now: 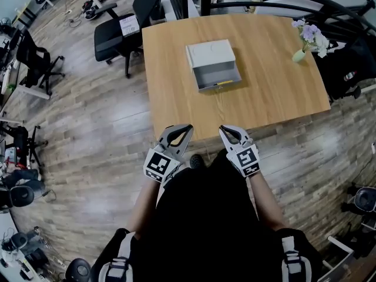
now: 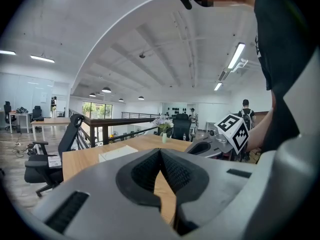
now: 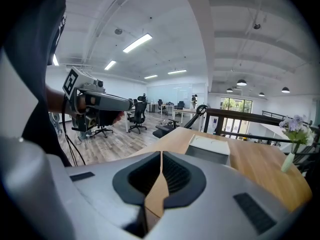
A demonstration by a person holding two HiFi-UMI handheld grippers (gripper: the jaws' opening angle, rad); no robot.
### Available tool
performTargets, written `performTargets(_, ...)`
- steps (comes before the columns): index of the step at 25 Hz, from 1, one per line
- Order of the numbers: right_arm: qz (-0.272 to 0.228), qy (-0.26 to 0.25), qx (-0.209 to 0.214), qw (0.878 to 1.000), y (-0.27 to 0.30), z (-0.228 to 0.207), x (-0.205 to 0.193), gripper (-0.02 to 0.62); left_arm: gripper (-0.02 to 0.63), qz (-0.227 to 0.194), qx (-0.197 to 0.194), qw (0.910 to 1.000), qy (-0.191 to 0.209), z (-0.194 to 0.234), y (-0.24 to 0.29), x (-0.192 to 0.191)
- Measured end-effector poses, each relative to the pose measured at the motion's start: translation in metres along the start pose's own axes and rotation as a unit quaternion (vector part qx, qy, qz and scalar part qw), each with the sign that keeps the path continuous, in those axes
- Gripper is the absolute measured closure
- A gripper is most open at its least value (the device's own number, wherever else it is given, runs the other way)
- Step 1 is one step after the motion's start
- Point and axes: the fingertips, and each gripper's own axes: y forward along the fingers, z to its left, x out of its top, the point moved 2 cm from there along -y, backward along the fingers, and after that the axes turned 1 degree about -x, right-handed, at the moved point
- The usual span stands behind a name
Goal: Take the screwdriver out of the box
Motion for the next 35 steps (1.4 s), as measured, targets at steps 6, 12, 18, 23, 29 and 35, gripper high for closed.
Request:
performTargets(6, 0.001, -0.006, 0.013, 1.0, 0.009, -0.019, -0.001, 0.568, 0.584, 0.002, 0.03, 0.9995, -0.01, 0.01, 0.004, -0.003)
performTargets(12, 0.006, -0.022, 0.056, 0.998, 0.028, -0.056, 0.006, 0.568, 0.584, 0.001, 0.074, 0.997, -0.022, 0.024, 0.032, 0.01)
performTargets(18, -0.001, -0.042, 0.104, 0.994, 0.052, -0.092, 0.021, 0.568, 0.584, -0.003, 0.108, 0.9937, -0.028, 0.034, 0.067, 0.021)
performTargets(23, 0.006, -0.048, 0.148, 0.988, 0.069, -0.115, 0.018, 0.566, 0.584, 0.011, 0.137, 0.9899, -0.034, 0.039, 0.096, 0.027)
performTargets(29, 0.011, -0.058, 0.192, 0.98, 0.088, -0.143, 0.02, 0.568, 0.584, 0.025, 0.182, 0.9818, -0.048, 0.047, 0.112, 0.035)
performTargets(35, 0.038, -0.076, 0.263, 0.961, 0.097, -0.171, 0.003, 0.566, 0.584, 0.032, 0.212, 0.9748, -0.062, 0.039, 0.137, 0.037)
